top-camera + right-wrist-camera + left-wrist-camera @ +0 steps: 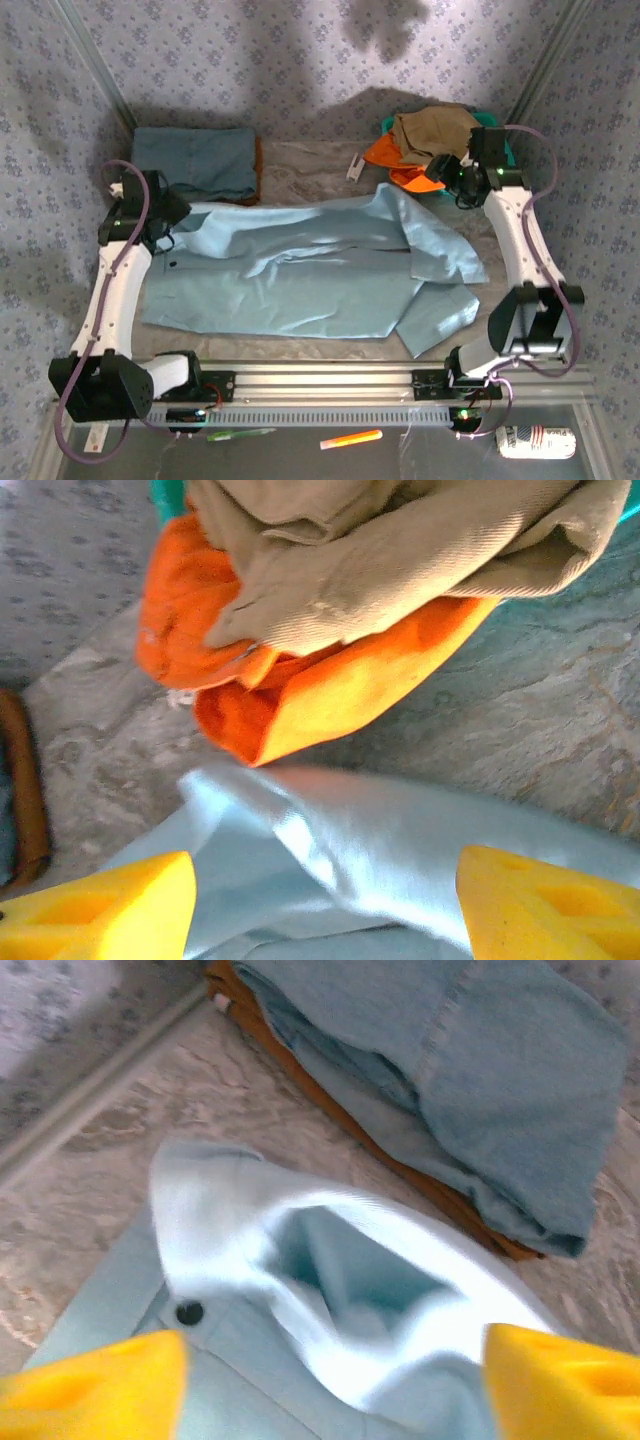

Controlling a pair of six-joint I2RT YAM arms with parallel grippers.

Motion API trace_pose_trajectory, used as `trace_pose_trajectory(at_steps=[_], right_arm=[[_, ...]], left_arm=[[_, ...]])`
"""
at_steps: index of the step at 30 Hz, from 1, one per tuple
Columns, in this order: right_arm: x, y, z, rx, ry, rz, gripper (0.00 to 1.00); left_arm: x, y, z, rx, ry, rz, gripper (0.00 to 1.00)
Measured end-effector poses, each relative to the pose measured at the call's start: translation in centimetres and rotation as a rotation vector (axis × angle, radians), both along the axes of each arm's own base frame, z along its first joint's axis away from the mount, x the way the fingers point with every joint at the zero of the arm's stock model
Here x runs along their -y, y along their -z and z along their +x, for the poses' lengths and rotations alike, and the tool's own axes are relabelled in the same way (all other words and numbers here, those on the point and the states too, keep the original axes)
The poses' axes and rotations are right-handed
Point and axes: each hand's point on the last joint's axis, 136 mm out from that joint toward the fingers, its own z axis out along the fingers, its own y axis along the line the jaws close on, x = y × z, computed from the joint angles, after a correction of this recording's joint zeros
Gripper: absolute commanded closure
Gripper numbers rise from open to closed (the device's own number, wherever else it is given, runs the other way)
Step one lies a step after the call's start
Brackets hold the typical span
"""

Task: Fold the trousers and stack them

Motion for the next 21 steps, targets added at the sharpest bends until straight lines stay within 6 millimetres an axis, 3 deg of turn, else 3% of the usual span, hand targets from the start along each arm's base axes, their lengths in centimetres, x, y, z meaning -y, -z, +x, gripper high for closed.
trace_pose_trajectory(at_steps=[5, 8, 11, 15, 18, 21], right_arm=[[-3.3, -2.0, -7.5, 0.093, -0.083, -0.026, 0.27], [-3.9, 0.6, -11.9, 0.057, -0.11, -0.023, 0.29], [-3.0, 5.8, -15.9, -0.081, -0.077, -0.025, 0.3], [-1.9, 12.3, -20.4, -0.295, -0.015, -0.011, 0.3], [-1.7, 15.3, -22.6, -0.41, 0.022, 0.016, 0.29], [-1.6, 17.7, -23.9, -0.507, 0.065, 0.046, 0.28]], left_arm=[[1.2, -2.1, -1.2, 0.076, 0.035, -0.055, 0.0], [3.8, -1.7, -3.5, 0.107, 0.112, -0.098, 0.01], [8.0, 1.8, -6.9, 0.054, 0.247, -0.14, 0.03], [12.2, 9.0, -12.5, -0.096, 0.384, -0.196, 0.06], [13.6, 13.6, -15.8, -0.203, 0.433, -0.204, 0.06], [14.2, 16.8, -17.6, -0.283, 0.448, -0.189, 0.02]])
